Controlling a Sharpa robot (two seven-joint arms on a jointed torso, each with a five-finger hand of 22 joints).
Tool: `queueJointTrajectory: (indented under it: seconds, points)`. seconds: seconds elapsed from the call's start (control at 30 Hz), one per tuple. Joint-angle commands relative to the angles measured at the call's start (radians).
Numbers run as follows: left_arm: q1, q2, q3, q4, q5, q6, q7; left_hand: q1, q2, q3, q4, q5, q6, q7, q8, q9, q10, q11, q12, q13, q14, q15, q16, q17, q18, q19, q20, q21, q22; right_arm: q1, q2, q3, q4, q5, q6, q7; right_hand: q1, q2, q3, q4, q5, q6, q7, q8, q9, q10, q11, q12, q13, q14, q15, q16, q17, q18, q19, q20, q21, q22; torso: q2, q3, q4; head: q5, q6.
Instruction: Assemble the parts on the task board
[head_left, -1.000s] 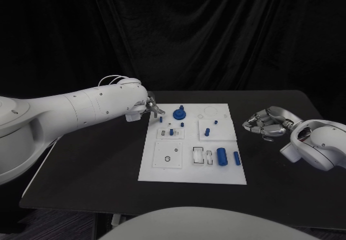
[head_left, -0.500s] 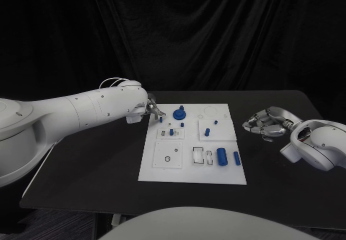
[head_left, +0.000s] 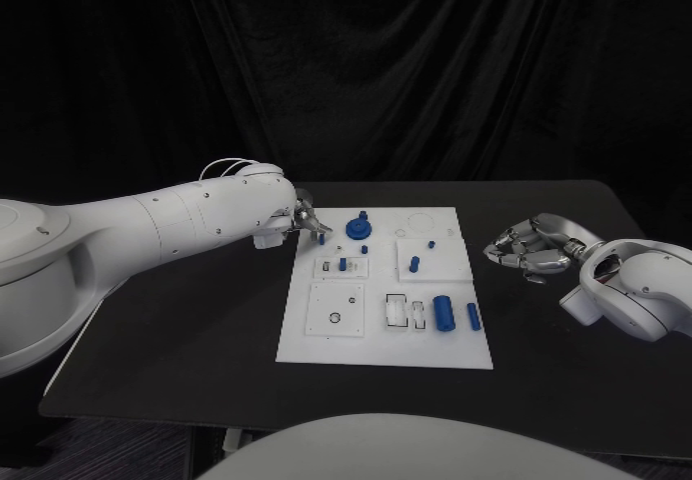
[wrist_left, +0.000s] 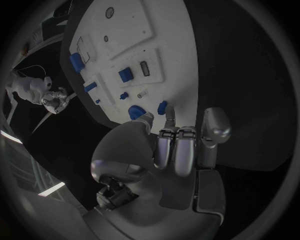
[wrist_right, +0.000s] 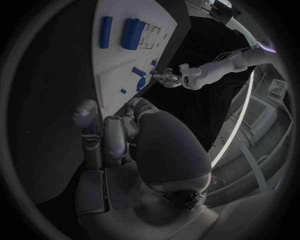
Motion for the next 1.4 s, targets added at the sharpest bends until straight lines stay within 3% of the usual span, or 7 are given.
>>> queueJointTrajectory:
  seconds: [0.03,0.57,0.73,0.9,1.13,1.3,1.4]
  points:
    - [-0.005,0.005,0.001,-0.005,-0.001,0.013,0.025,0.008,0.002,0.001,-0.009,0.006,0.003,0.008,-0.008,-0.002,0.106,0.006,0.004,0.263,0.094,0.008,0.000,0.243,0.013,-0.007,-0.001,-0.006,-0.002,-0.002,0.000,0.001,0.002,0.000,0.012,-0.018,0.000,0.006,0.006,0.000,0.006,-0.003,0.002,0.006,0.001,-0.009,-0.001,-0.004,-0.060,-0.008,-0.001,-0.005,-0.001,0.014,-0.006,0.001,-0.006,0.046,0.000,-0.0009,-0.0001,-0.002,0.000]
    - [-0.016,0.008,0.001,-0.014,-0.001,0.008,0.054,0.046,0.025,0.042,-0.045,0.037,0.015,0.006,-0.040,-0.014,0.106,0.005,0.004,0.263,0.088,0.009,-0.003,0.234,0.016,-0.016,0.001,-0.021,-0.005,-0.002,0.003,0.001,-0.001,0.000,0.021,-0.024,-0.001,0.006,0.007,0.000,0.006,-0.003,0.002,0.006,0.002,-0.012,-0.001,-0.007,-0.065,-0.010,-0.001,-0.010,-0.005,0.015,-0.008,0.001,-0.013,0.043,0.001,-0.0005,-0.0009,-0.008,0.000]
    - [-0.018,0.007,0.001,-0.015,-0.001,0.005,0.067,0.057,0.025,0.080,-0.067,0.111,0.022,0.005,-0.058,-0.016,0.106,0.004,0.004,0.263,0.086,0.008,-0.004,0.231,0.017,-0.018,0.000,-0.028,-0.003,-0.002,0.004,0.001,-0.002,0.000,0.023,-0.025,-0.001,0.006,0.008,0.000,0.007,-0.004,0.002,0.005,0.002,-0.014,-0.001,-0.009,-0.067,-0.011,-0.001,-0.012,-0.008,0.016,-0.010,0.001,-0.017,0.042,0.000,-0.0001,-0.0002,-0.010,0.000]
    - [-0.019,0.006,0.001,-0.015,-0.001,0.009,0.076,0.066,0.016,0.122,-0.092,0.159,0.026,0.003,-0.067,-0.013,0.106,0.002,0.004,0.263,0.084,0.006,-0.005,0.229,0.017,-0.021,-0.001,-0.034,-0.001,-0.002,0.004,0.001,-0.004,0.000,0.025,-0.027,-0.001,0.006,0.009,-0.001,0.007,-0.004,0.003,0.005,0.002,-0.015,-0.001,-0.010,-0.068,-0.012,-0.001,-0.014,-0.009,0.017,-0.011,0.001,-0.021,0.041,-0.001,0.0006,0.0002,-0.010,0.000]
    - [-0.021,0.004,0.001,-0.015,-0.001,0.017,0.082,0.068,-0.014,0.199,-0.141,0.193,0.035,0.001,-0.077,-0.004,0.106,0.000,0.004,0.263,0.083,0.005,-0.006,0.227,0.018,-0.024,-0.003,-0.042,0.002,-0.003,0.005,0.001,-0.006,0.000,0.028,-0.029,0.000,0.007,0.011,-0.001,0.007,-0.005,0.003,0.005,0.002,-0.017,0.000,-0.012,-0.070,-0.013,-0.001,-0.016,-0.011,0.017,-0.012,0.001,-0.025,0.039,-0.001,0.0003,0.0006,-0.010,0.000]
    - [-0.022,-0.001,0.001,-0.012,-0.001,0.010,0.087,0.041,-0.036,0.284,-0.175,0.246,0.052,0.000,-0.076,0.012,0.106,-0.002,0.004,0.263,0.085,0.003,-0.005,0.230,0.019,-0.020,-0.006,-0.045,0.010,-0.003,0.006,0.001,-0.007,0.000,0.030,-0.030,0.000,0.008,0.012,-0.001,0.007,-0.005,0.003,0.005,0.002,-0.017,0.000,-0.013,-0.071,-0.014,-0.001,-0.018,-0.012,0.018,-0.013,0.001,-0.028,0.038,-0.001,0.0004,-0.0001,-0.009,0.000]
    - [-0.022,-0.009,0.001,-0.006,-0.001,-0.003,0.093,0.022,-0.056,0.362,-0.214,0.295,0.063,-0.003,-0.069,0.035,0.106,-0.005,0.004,0.263,0.086,-0.001,-0.004,0.232,0.017,-0.015,-0.008,-0.044,0.019,-0.003,0.006,0.001,-0.007,0.000,0.032,-0.031,0.000,0.009,0.014,-0.002,0.007,-0.005,0.003,0.005,0.002,-0.019,0.000,-0.014,-0.073,-0.015,-0.001,-0.019,-0.014,0.018,-0.014,0.001,-0.032,0.037,-0.001,0.0002,0.0005,-0.011,0.000]
